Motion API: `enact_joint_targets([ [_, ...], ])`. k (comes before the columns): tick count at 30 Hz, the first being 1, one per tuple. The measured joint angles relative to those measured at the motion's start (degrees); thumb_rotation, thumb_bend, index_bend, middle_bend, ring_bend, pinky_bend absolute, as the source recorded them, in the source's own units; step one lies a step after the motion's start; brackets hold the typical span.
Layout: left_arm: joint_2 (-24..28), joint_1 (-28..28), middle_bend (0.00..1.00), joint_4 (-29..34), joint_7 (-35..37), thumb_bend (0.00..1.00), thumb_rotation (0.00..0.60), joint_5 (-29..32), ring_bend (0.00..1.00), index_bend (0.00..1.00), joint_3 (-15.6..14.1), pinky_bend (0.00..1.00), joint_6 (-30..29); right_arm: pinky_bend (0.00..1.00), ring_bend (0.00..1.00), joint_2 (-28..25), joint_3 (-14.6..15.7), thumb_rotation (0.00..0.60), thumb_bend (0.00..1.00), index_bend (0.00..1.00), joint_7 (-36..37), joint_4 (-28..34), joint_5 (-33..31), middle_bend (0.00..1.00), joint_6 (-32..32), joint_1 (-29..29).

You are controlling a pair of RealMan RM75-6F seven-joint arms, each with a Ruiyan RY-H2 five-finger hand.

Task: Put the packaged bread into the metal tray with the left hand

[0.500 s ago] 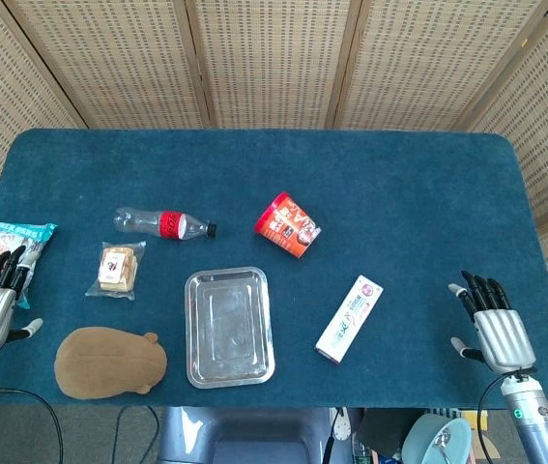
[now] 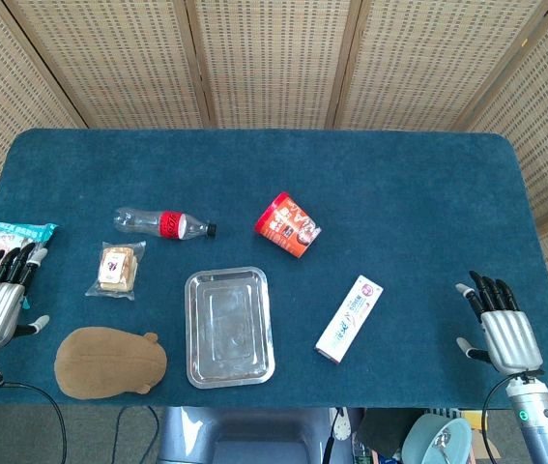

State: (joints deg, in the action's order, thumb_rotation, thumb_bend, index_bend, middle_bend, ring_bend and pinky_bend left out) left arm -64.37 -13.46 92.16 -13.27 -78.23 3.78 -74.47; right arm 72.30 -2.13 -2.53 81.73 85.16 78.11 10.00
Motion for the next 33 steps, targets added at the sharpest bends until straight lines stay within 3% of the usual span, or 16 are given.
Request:
enact_joint_targets([
  [10,2.32,-1.49,0.0,4.09,-2.4,0.18,0.6,3.02,0.0,0.0,0.73,0.0,3.24,0.0,0.0,0.45,0.2,0.6,0.22,0.13,1.97,-1.49,0.18,0.0,0.27,-0.41],
  [16,4.32,-4.86,0.0,5.54,1.11,0.18,0.6,6.7,0.0,0.0,1.38,0.0,12.15,0.0,0.0,0.4,0.4,0.6,0.22,0.13,4.52,-3.18,0.51,0.0,1.09,-1.09],
  [22,3.75,-9.19,0.0,3.4,3.53,0.18,0.6,11.36,0.0,0.0,2.7,0.0,18.79,0.0,0.0,0.29,0.56,0.6,0.22,0.13,6.63,-4.82,0.71,0.0,1.85,-1.82],
  [33,-0.28,-13.81,0.0,-0.86,2.48,0.18,0.6,15.85,0.0,0.0,3.41,0.0,23.65,0.0,0.0,0.52,0.49,0.6,0.22,0.13,9.25,-7.02,0.68,0.0,1.97,-2.29],
])
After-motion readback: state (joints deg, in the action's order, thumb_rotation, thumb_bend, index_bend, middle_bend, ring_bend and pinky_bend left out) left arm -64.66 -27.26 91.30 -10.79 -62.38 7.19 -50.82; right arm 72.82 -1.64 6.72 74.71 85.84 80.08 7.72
